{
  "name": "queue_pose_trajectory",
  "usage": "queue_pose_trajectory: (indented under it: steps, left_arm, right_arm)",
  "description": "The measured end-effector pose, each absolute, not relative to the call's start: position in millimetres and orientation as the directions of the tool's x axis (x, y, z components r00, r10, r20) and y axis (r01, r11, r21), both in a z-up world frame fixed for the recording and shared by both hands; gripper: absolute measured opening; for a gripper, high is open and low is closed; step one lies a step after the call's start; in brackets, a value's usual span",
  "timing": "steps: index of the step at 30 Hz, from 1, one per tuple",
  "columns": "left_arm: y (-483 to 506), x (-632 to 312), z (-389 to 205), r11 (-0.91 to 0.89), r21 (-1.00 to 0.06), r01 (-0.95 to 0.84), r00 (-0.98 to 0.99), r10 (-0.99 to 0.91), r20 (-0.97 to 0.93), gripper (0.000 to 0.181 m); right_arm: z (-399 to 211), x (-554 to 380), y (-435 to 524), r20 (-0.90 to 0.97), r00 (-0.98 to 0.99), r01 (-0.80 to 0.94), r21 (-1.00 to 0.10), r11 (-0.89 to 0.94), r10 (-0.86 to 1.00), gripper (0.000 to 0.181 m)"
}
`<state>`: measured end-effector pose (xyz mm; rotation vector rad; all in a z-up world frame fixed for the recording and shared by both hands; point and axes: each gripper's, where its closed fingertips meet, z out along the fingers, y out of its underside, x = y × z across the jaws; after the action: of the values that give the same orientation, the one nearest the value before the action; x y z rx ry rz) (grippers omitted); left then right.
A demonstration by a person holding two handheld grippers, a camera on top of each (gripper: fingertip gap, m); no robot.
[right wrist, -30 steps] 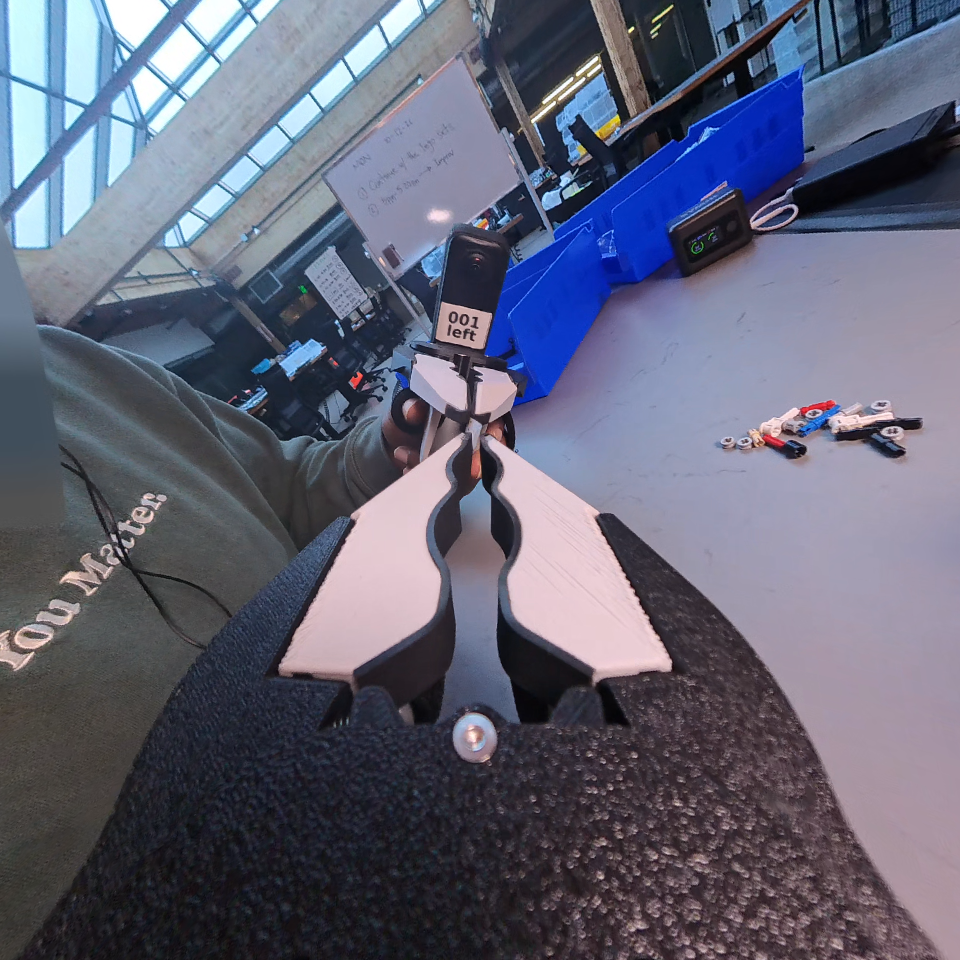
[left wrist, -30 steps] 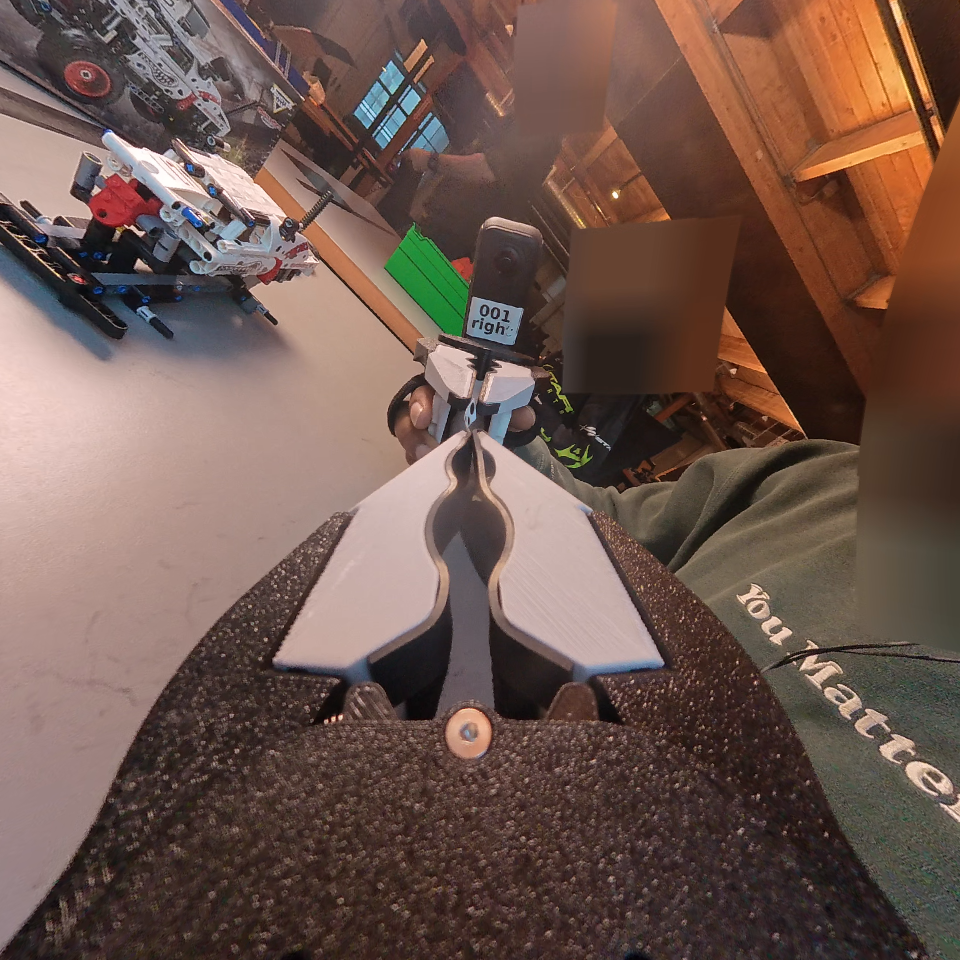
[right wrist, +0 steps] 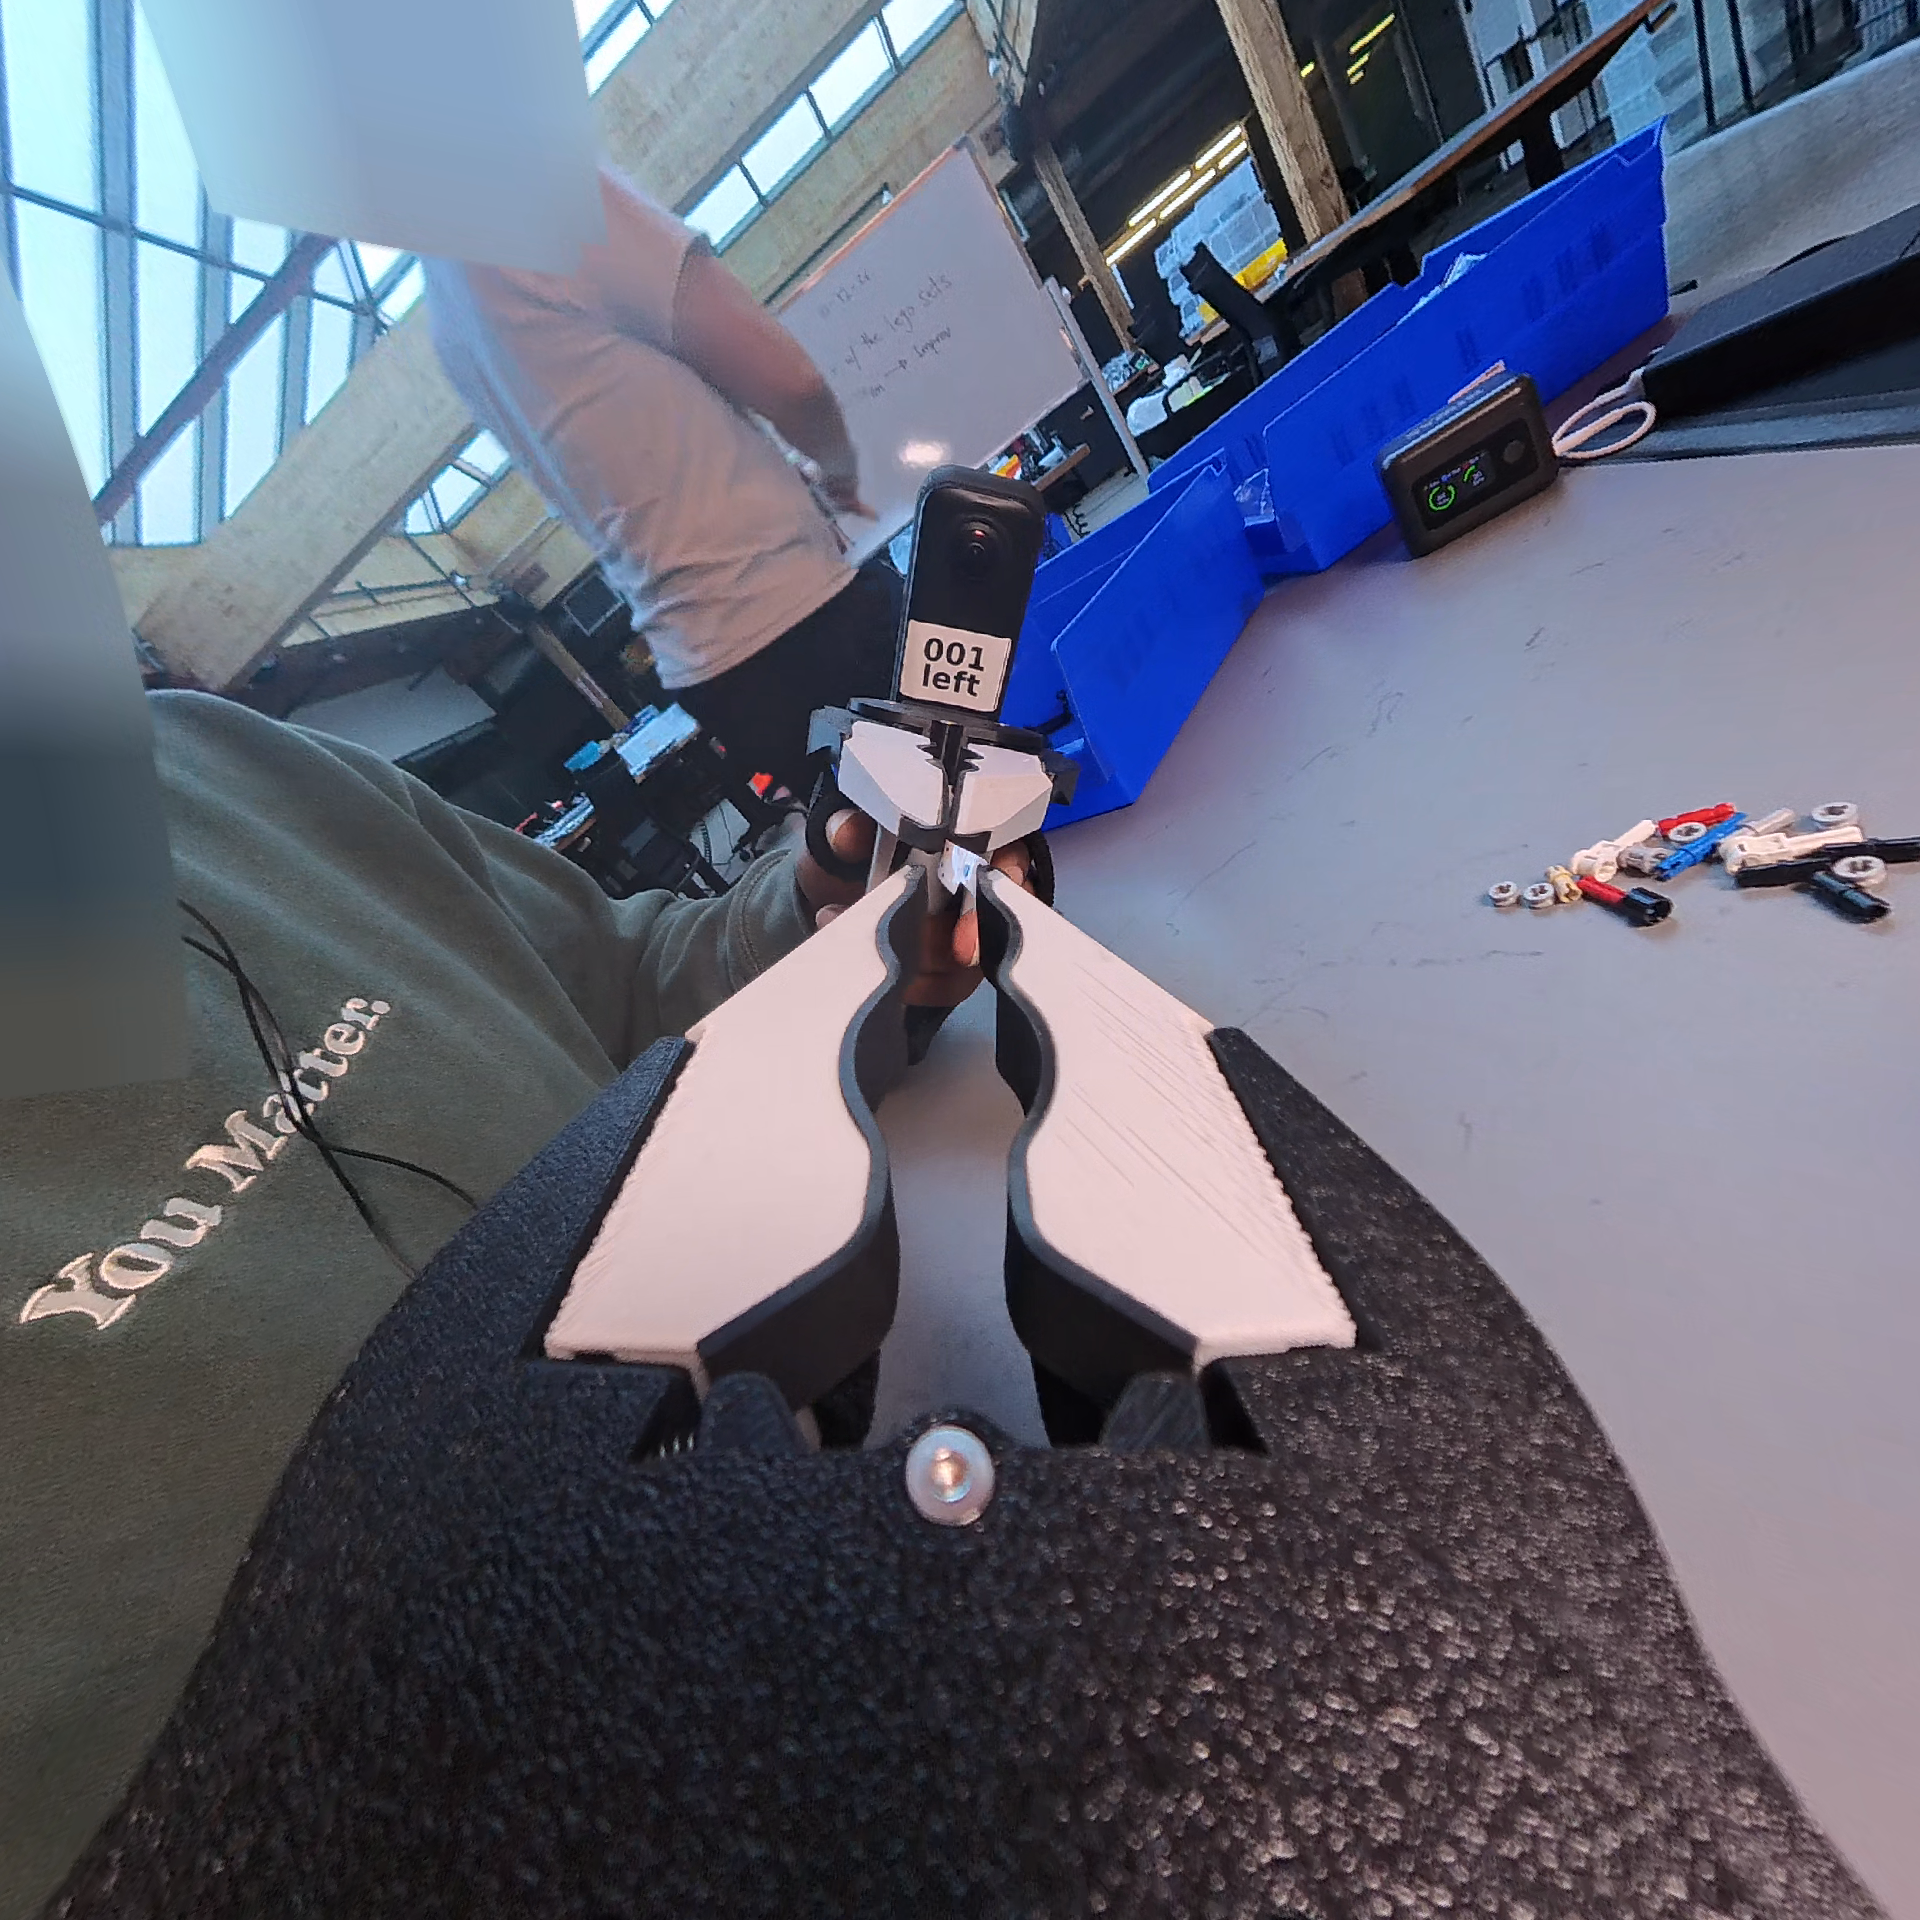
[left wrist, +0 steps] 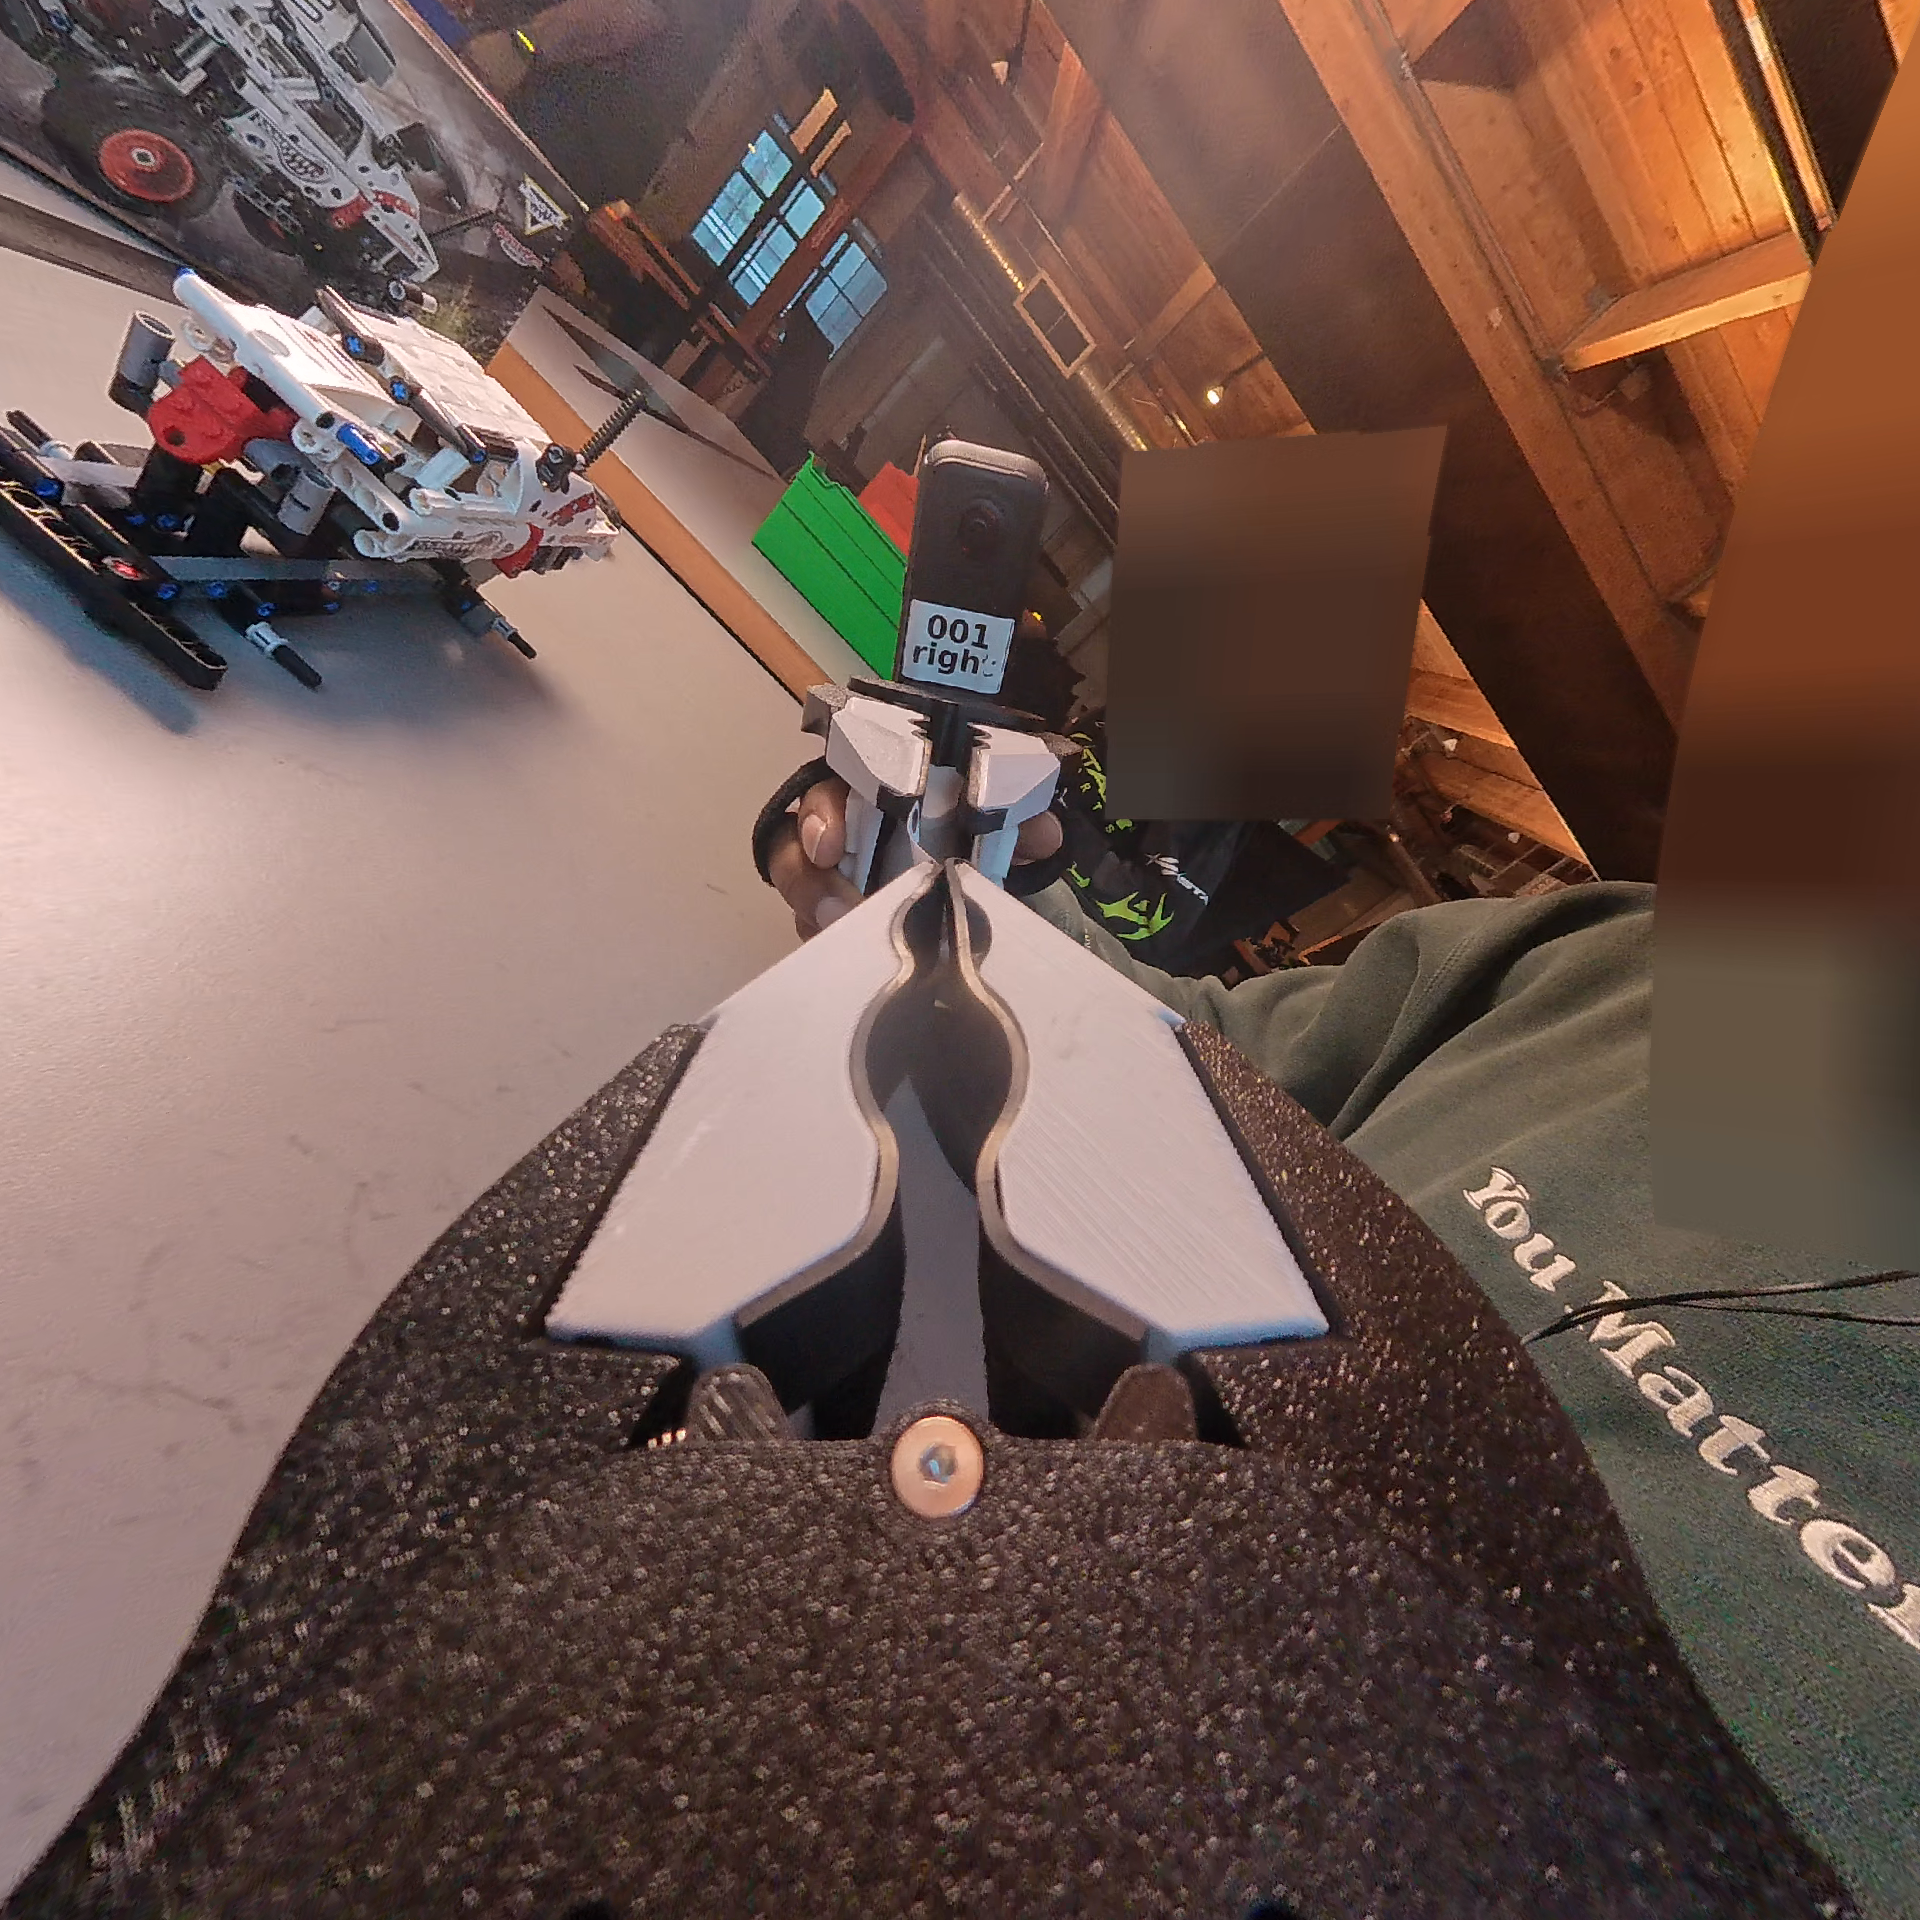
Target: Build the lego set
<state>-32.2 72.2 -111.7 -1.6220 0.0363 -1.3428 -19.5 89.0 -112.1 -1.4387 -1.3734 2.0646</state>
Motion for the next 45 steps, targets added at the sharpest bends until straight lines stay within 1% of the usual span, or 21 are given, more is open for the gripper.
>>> queue_pose_trajectory:
  steps: [15,21,25,28,29,30,31,33,36,37,39,41,42,44,45]
  left_arm:
    - [71,-32,-109,-0.505,-0.685,0.525,0.386,-0.577,0.72,0.0]
    - [71,-31,-110,-0.507,-0.685,0.523,0.387,-0.575,0.721,0.0]
    - [71,-31,-110,-0.507,-0.685,0.523,0.388,-0.575,0.721,0.0]
    - [72,-31,-111,-0.495,-0.702,0.512,0.414,-0.574,0.706,0.0]
    - [72,-31,-110,-0.486,-0.714,0.504,0.424,-0.58,0.695,0.004]
    - [71,-30,-109,-0.481,-0.727,0.491,0.433,-0.589,0.682,0.013]
    - [70,-29,-109,-0.477,-0.743,0.469,0.446,-0.598,0.666,0.021]
    - [67,-28,-111,-0.464,-0.787,0.407,0.49,-0.617,0.616,0.029]
    - [63,-28,-116,-0.43,-0.858,0.281,0.575,-0.641,0.509,0.035]
    - [63,-30,-119,-0.421,-0.876,0.237,0.608,-0.639,0.472,0.04]
    - [64,-38,-133,-0.414,-0.901,0.127,0.694,-0.613,0.379,0.044]
    - [63,-37,-152,-0.431,-0.902,-0.009,0.74,-0.61,0.285,0.045]
    - [63,-36,-167,-0.443,-0.89,-0.109,0.764,-0.61,0.21,0.045]
    - [61,-33,-198,-0.47,-0.833,-0.291,0.776,-0.625,0.081,0.044]
    - [61,-31,-210,-0.478,-0.806,-0.35,0.773,-0.633,0.039,0.043]
  right_arm:
    - [-111,-19,87,-0.582,-0.475,0.279,-0.811,-0.514,0.66,0.006]
    - [-111,-19,87,-0.577,-0.476,0.274,-0.814,-0.511,0.664,0.0]
    - [-110,-18,86,-0.574,-0.478,0.274,-0.816,-0.508,0.664,0.0]
    - [-109,-18,86,-0.574,-0.478,0.273,-0.816,-0.509,0.664,0.0]
    - [-109,-18,86,-0.575,-0.478,0.272,-0.816,-0.51,0.664,0.0]
    - [-109,-18,86,-0.577,-0.474,0.274,-0.815,-0.511,0.665,0.0]
    - [-109,-19,86,-0.579,-0.469,0.277,-0.814,-0.511,0.667,0.0]
    - [-111,-20,85,-0.586,-0.459,0.287,-0.81,-0.512,0.668,0.0]
    - [-116,-21,81,-0.592,-0.447,0.306,-0.805,-0.508,0.671,0.0]
    - [-115,-20,80,-0.595,-0.452,0.307,-0.803,-0.511,0.664,0.0]
    - [-112,-19,82,-0.603,-0.447,0.298,-0.797,-0.525,0.661,0.0]
    - [-111,-15,89,-0.601,-0.423,0.289,-0.798,-0.528,0.678,0.0]
    - [-110,-13,93,-0.611,-0.408,0.287,-0.791,-0.54,0.679,0.0]
    - [-111,-8,100,-0.646,-0.371,0.295,-0.763,-0.575,0.667,0.0]
    - [-113,-5,103,-0.663,-0.349,0.298,-0.748,-0.593,0.662,0.0]
